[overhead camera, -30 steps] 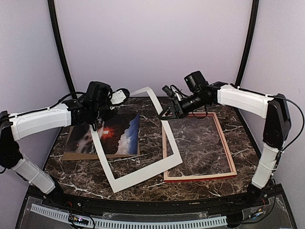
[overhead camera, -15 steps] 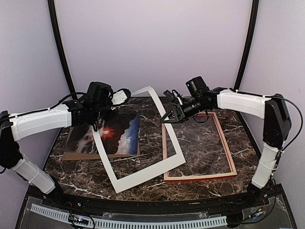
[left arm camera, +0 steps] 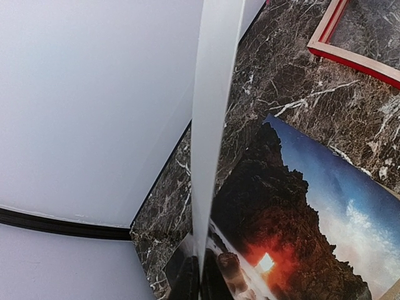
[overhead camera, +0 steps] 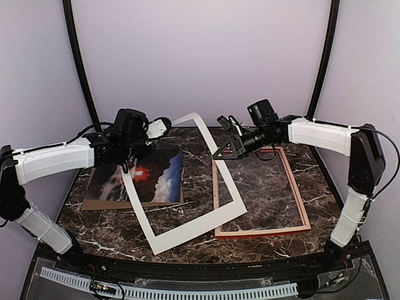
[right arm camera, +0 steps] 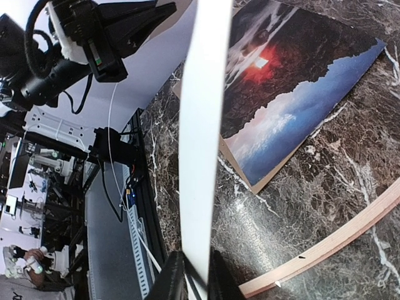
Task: Put the photo into the frame
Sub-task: Pass from the left arm to the right
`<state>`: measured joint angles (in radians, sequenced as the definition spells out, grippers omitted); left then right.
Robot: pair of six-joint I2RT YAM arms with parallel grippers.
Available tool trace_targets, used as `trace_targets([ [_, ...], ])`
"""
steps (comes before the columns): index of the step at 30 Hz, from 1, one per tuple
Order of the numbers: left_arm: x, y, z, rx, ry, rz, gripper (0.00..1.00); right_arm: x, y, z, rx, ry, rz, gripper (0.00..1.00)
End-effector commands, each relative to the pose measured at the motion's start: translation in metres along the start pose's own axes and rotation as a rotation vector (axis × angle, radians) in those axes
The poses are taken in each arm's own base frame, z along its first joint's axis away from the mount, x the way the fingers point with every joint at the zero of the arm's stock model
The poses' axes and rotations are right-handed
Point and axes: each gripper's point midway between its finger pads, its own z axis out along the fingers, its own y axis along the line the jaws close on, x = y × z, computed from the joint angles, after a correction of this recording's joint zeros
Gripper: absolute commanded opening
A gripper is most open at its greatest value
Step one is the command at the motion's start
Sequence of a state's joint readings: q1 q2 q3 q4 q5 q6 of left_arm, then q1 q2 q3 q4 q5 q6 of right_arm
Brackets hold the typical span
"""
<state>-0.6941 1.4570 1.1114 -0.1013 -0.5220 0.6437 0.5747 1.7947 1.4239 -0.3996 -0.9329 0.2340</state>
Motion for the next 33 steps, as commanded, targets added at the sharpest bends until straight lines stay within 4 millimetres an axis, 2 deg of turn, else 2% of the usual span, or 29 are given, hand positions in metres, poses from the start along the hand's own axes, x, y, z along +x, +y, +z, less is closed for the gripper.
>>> trace_targets([
  [1,-0.001,0.002,-0.001,-0.020,-0.007,-0.007,0.04,-0.007,0.017,-0.010,-0.029,-0.031,-0.047,0.08],
  [3,-0.002,0.002,-0.001,-0.018,-0.007,-0.009,0.04,-0.006,0.018,-0.012,-0.028,-0.033,-0.046,0.01],
  [7,-0.005,0.002,-0.001,-0.012,-0.018,-0.022,0.06,-0.005,0.019,-0.016,-0.012,-0.038,-0.038,0.00],
  [9,-0.009,0.003,-0.002,-0.007,-0.031,-0.036,0.12,-0.003,0.018,-0.020,-0.001,-0.040,-0.027,0.00],
  [11,-0.015,0.002,-0.003,0.013,-0.054,-0.054,0.24,-0.002,0.019,-0.023,0.009,-0.044,-0.015,0.00],
  [13,-0.024,-0.004,-0.004,0.051,-0.081,-0.071,0.52,0.000,0.018,-0.027,0.022,-0.045,-0.003,0.00],
  [15,-0.034,-0.010,-0.008,0.098,-0.117,-0.090,0.65,0.003,0.018,-0.033,0.040,-0.050,0.015,0.00],
  [17,-0.044,-0.018,-0.012,0.147,-0.152,-0.103,0.73,0.009,0.014,-0.042,0.066,-0.055,0.045,0.00],
  [21,-0.058,-0.027,-0.022,0.219,-0.214,-0.128,0.85,0.021,0.005,-0.077,0.149,-0.098,0.105,0.00],
  [24,-0.063,-0.029,-0.026,0.237,-0.239,-0.140,0.87,0.039,-0.017,-0.110,0.249,-0.135,0.188,0.00],
  [30,-0.062,-0.036,-0.023,0.250,-0.237,-0.131,0.87,0.091,-0.070,-0.166,0.536,-0.082,0.345,0.00],
  [33,-0.059,-0.041,-0.021,0.256,-0.229,-0.121,0.88,0.104,-0.089,-0.195,0.693,-0.070,0.381,0.00],
])
